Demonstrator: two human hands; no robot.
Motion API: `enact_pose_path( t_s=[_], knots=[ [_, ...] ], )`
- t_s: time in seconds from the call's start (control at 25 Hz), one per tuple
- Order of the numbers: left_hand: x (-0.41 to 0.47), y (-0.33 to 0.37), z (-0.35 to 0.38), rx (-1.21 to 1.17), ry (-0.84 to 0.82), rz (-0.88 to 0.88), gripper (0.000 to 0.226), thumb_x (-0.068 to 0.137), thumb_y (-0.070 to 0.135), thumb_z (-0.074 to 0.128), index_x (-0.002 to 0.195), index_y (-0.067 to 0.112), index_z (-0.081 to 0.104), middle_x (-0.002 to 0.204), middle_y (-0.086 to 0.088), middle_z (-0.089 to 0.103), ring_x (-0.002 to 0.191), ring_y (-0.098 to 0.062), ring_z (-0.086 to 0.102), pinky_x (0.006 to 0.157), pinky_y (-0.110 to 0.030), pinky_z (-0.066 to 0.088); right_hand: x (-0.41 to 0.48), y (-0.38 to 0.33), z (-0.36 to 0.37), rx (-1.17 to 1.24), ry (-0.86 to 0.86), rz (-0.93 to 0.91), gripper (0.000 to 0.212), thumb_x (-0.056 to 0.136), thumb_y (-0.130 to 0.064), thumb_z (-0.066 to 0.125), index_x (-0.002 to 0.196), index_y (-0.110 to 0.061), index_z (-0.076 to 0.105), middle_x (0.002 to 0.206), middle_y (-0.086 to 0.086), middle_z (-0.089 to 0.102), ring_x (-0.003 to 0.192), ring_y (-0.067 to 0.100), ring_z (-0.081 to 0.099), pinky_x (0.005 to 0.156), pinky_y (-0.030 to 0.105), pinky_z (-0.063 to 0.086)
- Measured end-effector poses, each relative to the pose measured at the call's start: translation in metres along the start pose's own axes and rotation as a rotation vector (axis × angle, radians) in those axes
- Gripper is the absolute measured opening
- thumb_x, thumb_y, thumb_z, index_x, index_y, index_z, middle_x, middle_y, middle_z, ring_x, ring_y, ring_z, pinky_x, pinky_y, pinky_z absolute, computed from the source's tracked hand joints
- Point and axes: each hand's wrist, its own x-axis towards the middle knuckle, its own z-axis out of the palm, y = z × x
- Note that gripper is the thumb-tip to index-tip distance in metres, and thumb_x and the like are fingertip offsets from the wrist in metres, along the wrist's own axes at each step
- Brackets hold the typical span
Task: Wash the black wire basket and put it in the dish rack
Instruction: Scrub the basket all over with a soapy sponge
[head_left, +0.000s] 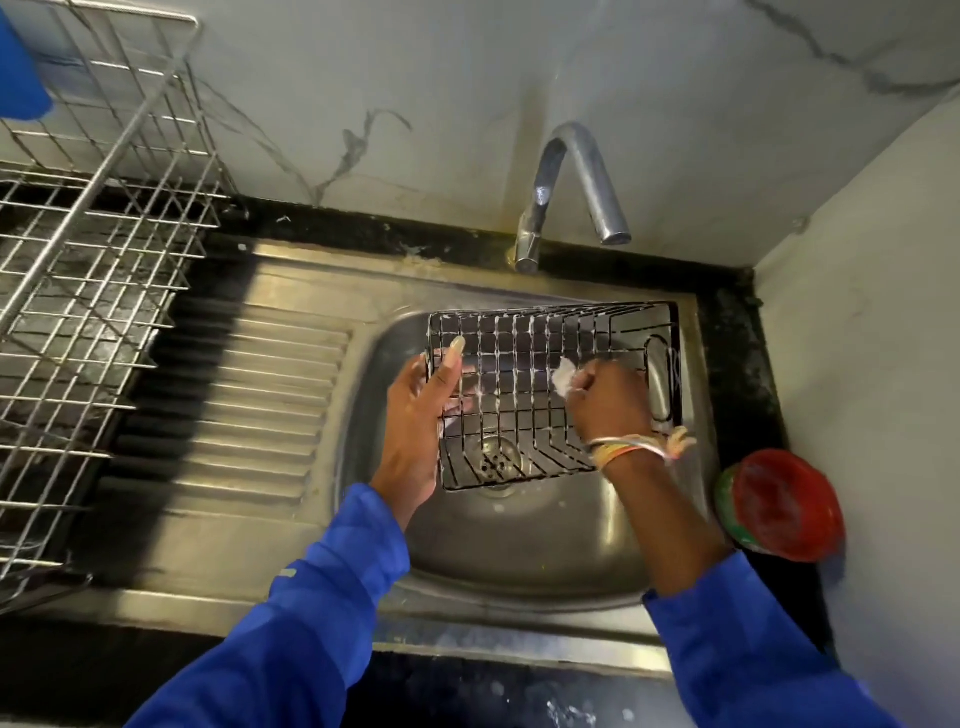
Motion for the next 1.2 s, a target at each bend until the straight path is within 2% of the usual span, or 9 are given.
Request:
enact_pose_path(
  t_s=[0.08, 0.16, 0.32, 0.48, 0.68, 0.76, 0.92, 1.04, 1.2],
  knots=[
    [-0.002, 0.000, 0.011, 0.031, -0.009, -0.019, 0.084, 0.066, 0.074, 0.076, 0.116, 0.008, 0.065, 0.114, -0.008, 0.075, 0.105, -0.028, 0.072, 0.097, -0.048, 0.054, -0.025, -0.037, 0.010, 0.275, -0.212, -0.101, 0.019, 0.087, -0.002, 0.054, 0.079, -0.009, 0.069, 0.075, -0.001, 0.061, 0.059, 0.005, 0.058, 0.056, 0.012, 0.044],
    [-0.002, -0.001, 0.017, 0.038, -0.029, -0.024, 0.075, 0.064, 0.069, 0.079, 0.109, 0.010, 0.065, 0.109, -0.009, 0.074, 0.093, -0.025, 0.071, 0.085, -0.042, 0.054, -0.044, -0.056, 0.022, 0.197, -0.379, -0.300, 0.017, 0.086, -0.003, 0.058, 0.075, -0.013, 0.067, 0.077, 0.001, 0.062, 0.057, 0.007, 0.054, 0.054, 0.013, 0.042],
    [0.003, 0.001, 0.001, 0.054, -0.023, 0.016, 0.060, 0.072, 0.067, 0.074, 0.109, 0.020, 0.068, 0.115, -0.009, 0.075, 0.108, -0.029, 0.071, 0.098, -0.047, 0.054, -0.008, -0.008, 0.008, 0.014, -0.338, -0.080, 0.016, 0.086, -0.014, 0.064, 0.072, -0.008, 0.066, 0.086, 0.013, 0.070, 0.061, 0.014, 0.061, 0.056, 0.020, 0.047],
    [0.005, 0.002, 0.000, 0.024, -0.017, 0.042, 0.050, 0.076, 0.062, 0.071, 0.106, 0.022, 0.068, 0.115, -0.013, 0.074, 0.108, -0.031, 0.072, 0.097, -0.045, 0.056, 0.007, 0.002, -0.012, -0.228, -0.218, 0.019, 0.015, 0.085, -0.018, 0.065, 0.093, -0.009, 0.073, 0.096, 0.014, 0.070, 0.093, 0.029, 0.066, 0.079, 0.029, 0.049],
    [0.003, -0.001, 0.020, 0.047, -0.032, 0.015, 0.072, 0.071, 0.058, 0.077, 0.114, 0.002, 0.065, 0.100, -0.012, 0.073, 0.086, -0.027, 0.073, 0.079, -0.041, 0.060, -0.035, -0.062, 0.019, 0.241, -0.472, -0.108, 0.011, 0.083, -0.008, 0.062, 0.075, -0.011, 0.069, 0.083, 0.009, 0.068, 0.070, 0.018, 0.060, 0.064, 0.026, 0.044],
    [0.005, 0.000, 0.012, 0.046, -0.008, 0.036, 0.063, 0.072, 0.058, 0.076, 0.112, 0.010, 0.067, 0.114, -0.017, 0.073, 0.105, -0.039, 0.070, 0.096, -0.053, 0.056, -0.018, -0.037, 0.005, 0.040, -0.448, -0.056, 0.020, 0.084, -0.011, 0.062, 0.065, -0.018, 0.059, 0.080, 0.007, 0.062, 0.072, 0.019, 0.057, 0.066, 0.027, 0.041],
    [0.008, 0.000, 0.000, 0.003, 0.014, 0.045, 0.056, 0.073, 0.059, 0.076, 0.109, 0.017, 0.068, 0.115, -0.017, 0.073, 0.110, -0.039, 0.069, 0.099, -0.054, 0.055, 0.005, 0.010, -0.018, -0.335, -0.240, 0.038, 0.016, 0.088, -0.017, 0.065, 0.095, -0.004, 0.069, 0.096, 0.015, 0.070, 0.092, 0.029, 0.067, 0.075, 0.032, 0.050],
    [0.005, -0.004, 0.014, 0.020, 0.010, 0.011, 0.078, 0.070, 0.063, 0.080, 0.121, 0.006, 0.063, 0.119, -0.019, 0.071, 0.109, -0.038, 0.069, 0.100, -0.054, 0.054, -0.022, -0.028, 0.002, -0.092, -0.353, -0.125, 0.007, 0.085, -0.014, 0.065, 0.085, -0.014, 0.072, 0.090, 0.011, 0.070, 0.085, 0.023, 0.065, 0.073, 0.026, 0.049],
    [0.003, -0.008, 0.018, 0.070, -0.023, 0.017, 0.077, 0.070, 0.063, 0.082, 0.121, 0.008, 0.064, 0.118, -0.013, 0.071, 0.106, -0.032, 0.068, 0.096, -0.050, 0.054, -0.037, -0.047, 0.005, 0.140, -0.496, -0.229, 0.015, 0.084, -0.010, 0.066, 0.070, -0.015, 0.069, 0.067, 0.000, 0.066, 0.062, 0.007, 0.060, 0.059, 0.014, 0.044]
  ],
)
